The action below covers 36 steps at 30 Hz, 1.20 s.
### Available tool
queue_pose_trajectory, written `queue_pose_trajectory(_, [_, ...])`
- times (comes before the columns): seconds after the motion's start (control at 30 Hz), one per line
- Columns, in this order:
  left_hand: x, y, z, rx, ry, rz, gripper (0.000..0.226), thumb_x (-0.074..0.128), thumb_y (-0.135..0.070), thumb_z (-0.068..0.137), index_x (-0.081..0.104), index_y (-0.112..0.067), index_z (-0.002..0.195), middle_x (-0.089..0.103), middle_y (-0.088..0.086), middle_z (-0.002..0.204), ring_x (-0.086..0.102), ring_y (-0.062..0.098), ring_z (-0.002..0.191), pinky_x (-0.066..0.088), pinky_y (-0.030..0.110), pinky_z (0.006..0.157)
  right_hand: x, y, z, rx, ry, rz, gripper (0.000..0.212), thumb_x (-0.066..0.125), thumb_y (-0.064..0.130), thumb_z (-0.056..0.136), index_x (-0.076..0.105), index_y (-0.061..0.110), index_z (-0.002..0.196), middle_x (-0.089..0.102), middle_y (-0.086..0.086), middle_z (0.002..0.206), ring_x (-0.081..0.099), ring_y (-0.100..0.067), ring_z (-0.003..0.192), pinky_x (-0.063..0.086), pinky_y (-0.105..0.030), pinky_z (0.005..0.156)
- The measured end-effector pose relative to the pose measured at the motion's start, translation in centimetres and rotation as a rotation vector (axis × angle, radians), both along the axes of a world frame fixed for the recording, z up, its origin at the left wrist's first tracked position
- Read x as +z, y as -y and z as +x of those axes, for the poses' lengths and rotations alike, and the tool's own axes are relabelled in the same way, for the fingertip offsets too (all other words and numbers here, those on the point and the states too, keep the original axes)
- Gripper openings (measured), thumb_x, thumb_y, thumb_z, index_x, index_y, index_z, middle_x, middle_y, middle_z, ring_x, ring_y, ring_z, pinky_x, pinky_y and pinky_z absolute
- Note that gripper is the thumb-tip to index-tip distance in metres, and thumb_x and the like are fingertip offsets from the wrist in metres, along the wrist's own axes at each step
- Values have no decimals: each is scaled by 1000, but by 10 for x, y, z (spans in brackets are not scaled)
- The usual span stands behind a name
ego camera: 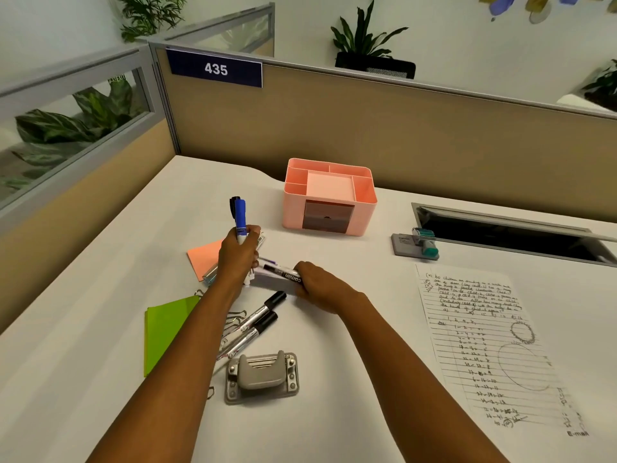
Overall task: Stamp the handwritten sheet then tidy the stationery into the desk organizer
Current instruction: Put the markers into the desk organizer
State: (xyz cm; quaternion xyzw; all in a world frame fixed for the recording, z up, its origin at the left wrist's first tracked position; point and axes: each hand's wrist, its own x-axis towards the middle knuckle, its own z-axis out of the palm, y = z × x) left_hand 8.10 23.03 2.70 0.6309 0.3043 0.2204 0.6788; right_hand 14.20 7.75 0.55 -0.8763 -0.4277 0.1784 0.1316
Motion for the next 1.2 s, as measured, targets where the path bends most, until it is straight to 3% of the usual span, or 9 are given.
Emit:
queue_pose_trajectory(0.13, [2, 11, 1, 31, 51, -82, 9, 51, -26, 93, 54, -19, 97, 55, -2, 76, 46, 10, 58, 42, 20, 52, 8, -2, -4, -291, -222, 370, 29, 38, 19, 99, 41, 6, 125, 49, -12, 110, 45, -20, 88, 33, -25, 77])
queue_pose_trajectory(0.23, [3, 24, 5, -43, 63, -183, 22, 49, -33, 93, 55, -17, 107, 62, -2, 92, 57, 12, 75, 49, 26, 65, 21, -16, -11, -311, -205, 551, 37, 39, 20, 100, 39, 7, 134, 49, -11, 128, 49, -21, 111, 33, -20, 91])
queue_pose_trajectory(0.33, [5, 36, 9, -63, 70, -295, 35, 49, -38, 92, 56, -12, 115, 66, 6, 96, 64, 23, 87, 52, 36, 78, 31, -30, -17, -302, -254, 661, 39, 35, 23, 101, 38, 8, 136, 46, -11, 125, 51, -21, 114, 41, -24, 98])
queue_pose_trajectory(0.5, [11, 40, 17, -63, 76, -271, 47, 47, -39, 92, 45, -13, 131, 61, 8, 107, 59, 25, 100, 48, 42, 94, 37, -34, -23, -275, -357, 615, 45, 27, 25, 102, 22, 17, 146, 27, -10, 141, 40, -23, 129, 36, -23, 101])
queue_pose_trajectory(0.67, [12, 39, 19, -87, -8, -162, 47, 49, -37, 92, 42, -11, 130, 60, 13, 105, 61, 31, 102, 49, 45, 95, 42, -26, -18, -276, -412, 602, 42, 28, 28, 102, 36, 9, 138, 28, -8, 143, 43, -23, 127, 40, -27, 101])
queue_pose_trajectory(0.77, [18, 36, 23, -110, -15, 7, 42, 45, -31, 95, 38, -10, 131, 58, 6, 105, 60, 25, 99, 48, 43, 92, 59, -26, -3, -481, -253, 707, 42, 39, 37, 98, 50, 8, 127, 40, -9, 136, 48, -23, 122, 38, -25, 95])
queue_pose_trajectory(0.9, [19, 44, 35, -191, -71, 441, 28, 30, -26, 100, 45, -10, 118, 57, 9, 106, 54, 18, 86, 46, 21, 78, 94, -39, 14, -501, -99, 612, 62, 58, 45, 85, 40, 13, 135, 45, -9, 134, 49, -25, 119, 46, -30, 90])
queue_pose_trajectory(1.0, [19, 48, 37, -163, 0, 400, 45, 19, -27, 101, 34, -3, 137, 50, 12, 126, 47, 26, 118, 35, 32, 102, 110, -48, 21, -409, 0, 451, 62, 63, 47, 82, 44, 15, 132, 49, -9, 133, 49, -26, 118, 46, -31, 91])
queue_pose_trajectory(1.2, [26, 43, 38, -271, -51, 430, 36, 41, -10, 97, 38, -1, 132, 53, 9, 123, 53, 24, 117, 40, 27, 98, 117, -48, 39, -361, 53, 243, 48, 62, 42, 85, 54, 12, 121, 60, -12, 118, 53, -22, 91, 46, -24, 77])
